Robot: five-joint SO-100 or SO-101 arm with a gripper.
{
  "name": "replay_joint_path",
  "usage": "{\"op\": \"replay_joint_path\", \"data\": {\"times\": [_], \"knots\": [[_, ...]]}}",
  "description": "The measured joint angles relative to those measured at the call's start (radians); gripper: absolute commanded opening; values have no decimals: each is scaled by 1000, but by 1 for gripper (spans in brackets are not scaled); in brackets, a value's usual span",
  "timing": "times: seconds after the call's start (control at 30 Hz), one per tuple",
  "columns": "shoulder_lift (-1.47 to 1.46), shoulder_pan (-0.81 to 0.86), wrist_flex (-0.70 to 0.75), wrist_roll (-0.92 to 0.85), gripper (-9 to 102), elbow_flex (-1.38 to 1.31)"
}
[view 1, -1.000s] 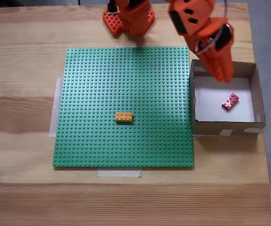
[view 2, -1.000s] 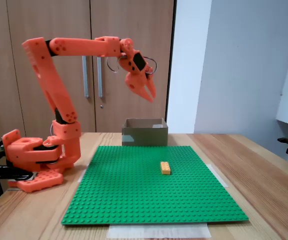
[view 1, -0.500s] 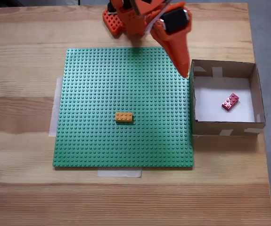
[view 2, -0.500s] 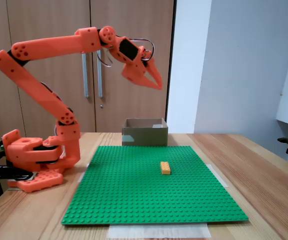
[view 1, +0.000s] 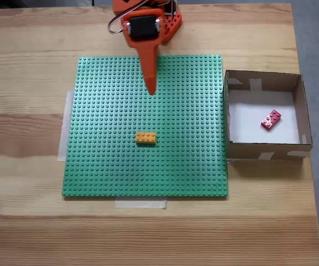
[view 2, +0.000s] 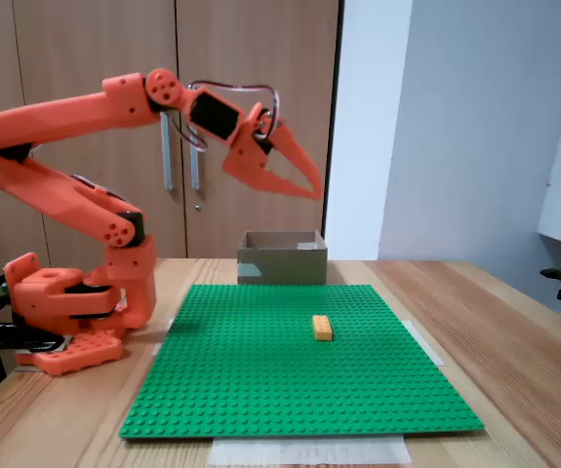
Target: Pick the red lego block and put it in the box.
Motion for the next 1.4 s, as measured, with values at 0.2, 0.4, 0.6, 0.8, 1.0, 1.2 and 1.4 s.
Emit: {"op": "replay_joint_path", "data": {"times": [0.2, 0.4, 0.6, 0.8, 1.0, 1.2, 1.4], "knots": [[160, 25, 0, -15, -1, 230], [376, 32, 9, -14, -1, 456], [532, 66, 57, -14, -1, 575], [543, 84, 58, -14, -1, 630], [580, 98, 77, -23, -1, 670], [580, 124, 66, -48, -1, 707], [580, 138, 64, -66, -1, 744]]}}
